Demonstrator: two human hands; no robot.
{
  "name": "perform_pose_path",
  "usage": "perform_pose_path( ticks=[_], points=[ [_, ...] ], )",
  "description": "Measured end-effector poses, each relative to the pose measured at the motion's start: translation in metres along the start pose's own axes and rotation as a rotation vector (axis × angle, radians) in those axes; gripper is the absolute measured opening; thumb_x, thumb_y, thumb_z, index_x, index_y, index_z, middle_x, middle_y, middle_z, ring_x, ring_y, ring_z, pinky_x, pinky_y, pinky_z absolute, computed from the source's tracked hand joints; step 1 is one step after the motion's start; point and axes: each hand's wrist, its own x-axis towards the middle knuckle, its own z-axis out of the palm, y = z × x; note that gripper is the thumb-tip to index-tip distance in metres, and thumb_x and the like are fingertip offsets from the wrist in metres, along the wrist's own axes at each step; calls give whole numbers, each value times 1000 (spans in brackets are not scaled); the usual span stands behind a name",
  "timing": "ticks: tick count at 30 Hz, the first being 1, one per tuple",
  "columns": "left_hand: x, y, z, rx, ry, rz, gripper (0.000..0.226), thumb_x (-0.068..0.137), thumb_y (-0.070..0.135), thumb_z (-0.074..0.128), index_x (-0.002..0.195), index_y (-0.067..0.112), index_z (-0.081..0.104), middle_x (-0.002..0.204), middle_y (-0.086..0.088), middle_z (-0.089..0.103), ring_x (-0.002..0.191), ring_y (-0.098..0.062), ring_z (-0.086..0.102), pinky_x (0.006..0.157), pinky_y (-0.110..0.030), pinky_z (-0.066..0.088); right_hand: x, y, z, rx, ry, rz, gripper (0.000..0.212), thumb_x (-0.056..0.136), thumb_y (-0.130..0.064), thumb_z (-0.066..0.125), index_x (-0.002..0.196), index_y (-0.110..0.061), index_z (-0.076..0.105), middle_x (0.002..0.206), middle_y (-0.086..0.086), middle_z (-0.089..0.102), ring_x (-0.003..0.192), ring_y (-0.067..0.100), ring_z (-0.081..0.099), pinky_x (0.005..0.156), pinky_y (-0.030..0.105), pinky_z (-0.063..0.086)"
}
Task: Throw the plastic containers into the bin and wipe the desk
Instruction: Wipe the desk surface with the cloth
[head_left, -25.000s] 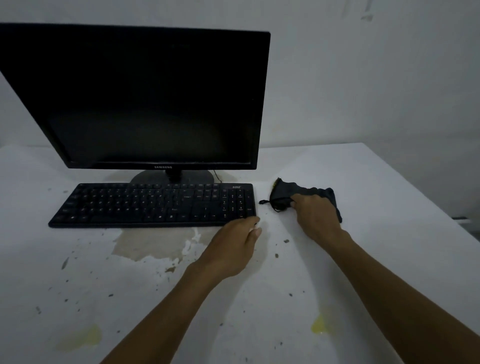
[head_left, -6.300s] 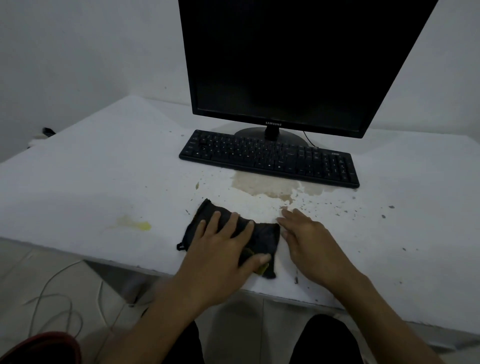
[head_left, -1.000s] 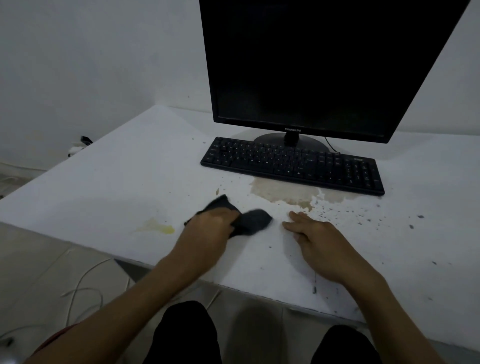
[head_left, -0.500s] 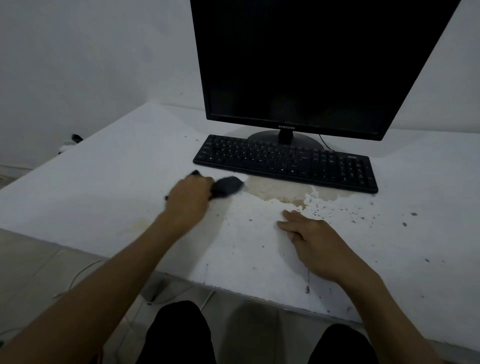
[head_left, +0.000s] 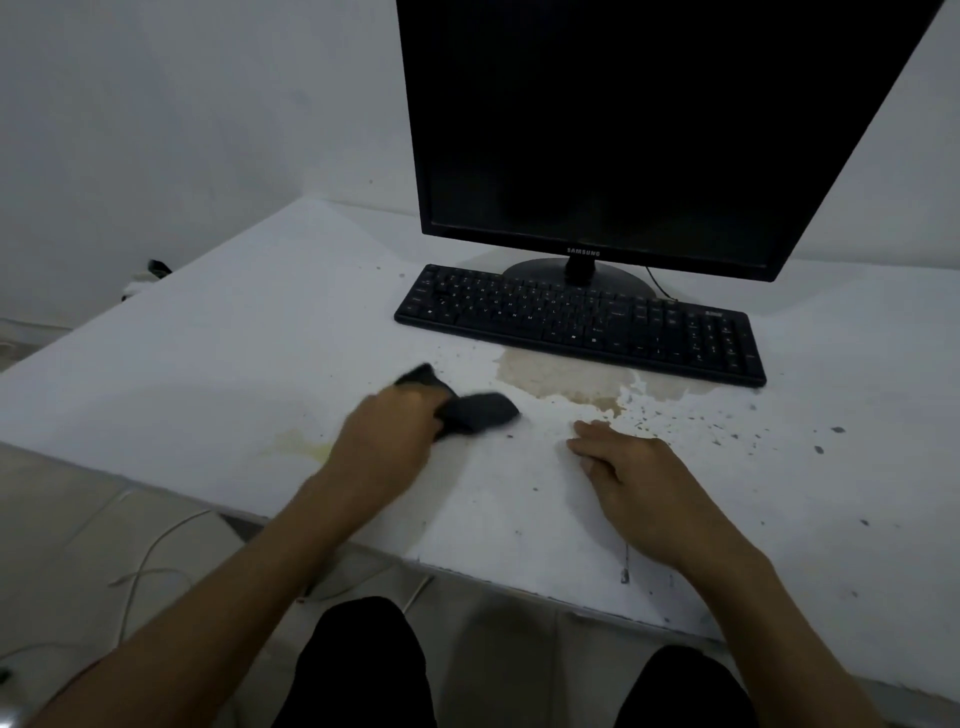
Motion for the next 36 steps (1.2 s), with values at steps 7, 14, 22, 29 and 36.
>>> perform_pose_path(
  ticks=[7, 14, 22, 29, 36],
  points=[
    [-61, 31, -6, -75, -2, 145, 15, 79, 10, 60, 89, 14, 71, 81, -2, 71, 70, -16, 63, 62, -15, 38, -15, -8, 8, -25, 133, 4, 37, 94, -21, 51, 130, -17, 52, 140, -1, 48, 131, 14, 42, 114, 27, 25],
    [-88, 33, -1, -107, 90, 115, 22, 64, 7, 65, 84, 8, 73, 80, -3, 73, 68, -14, 68, 68, -20, 45, -17, -25, 8, 61, 279, 0, 32, 90, -17, 57, 122, -15, 61, 127, 0, 60, 123, 13, 50, 105, 21, 28],
    [-96, 32, 5, -40, 63, 215, 37, 60, -1, 79, 95, 9, 73, 91, -3, 73, 81, -14, 69, 82, -16, 43, -32, -41, 43, 99, 377, -20, 34, 87, -19, 52, 118, -9, 63, 123, 5, 62, 124, 15, 47, 110, 45, 33],
    [-104, 0, 1, 97, 130, 139, 63, 42, -14, 85, 101, 1, 70, 102, -14, 71, 92, -28, 69, 73, -38, 57, -38, -46, 53, -31, 448, -70, 38, 88, -29, 47, 115, -7, 64, 124, 2, 58, 126, 19, 44, 107, 53, 29],
    [-90, -67, -33, 201, 159, -98, 47, 46, -20, 78, 89, 0, 73, 87, -16, 72, 75, -29, 70, 62, -36, 57, -32, -48, 57, -114, 346, -44, 39, 83, -33, 54, 112, -9, 67, 122, 10, 62, 120, 34, 53, 100, 59, 31]
  ],
)
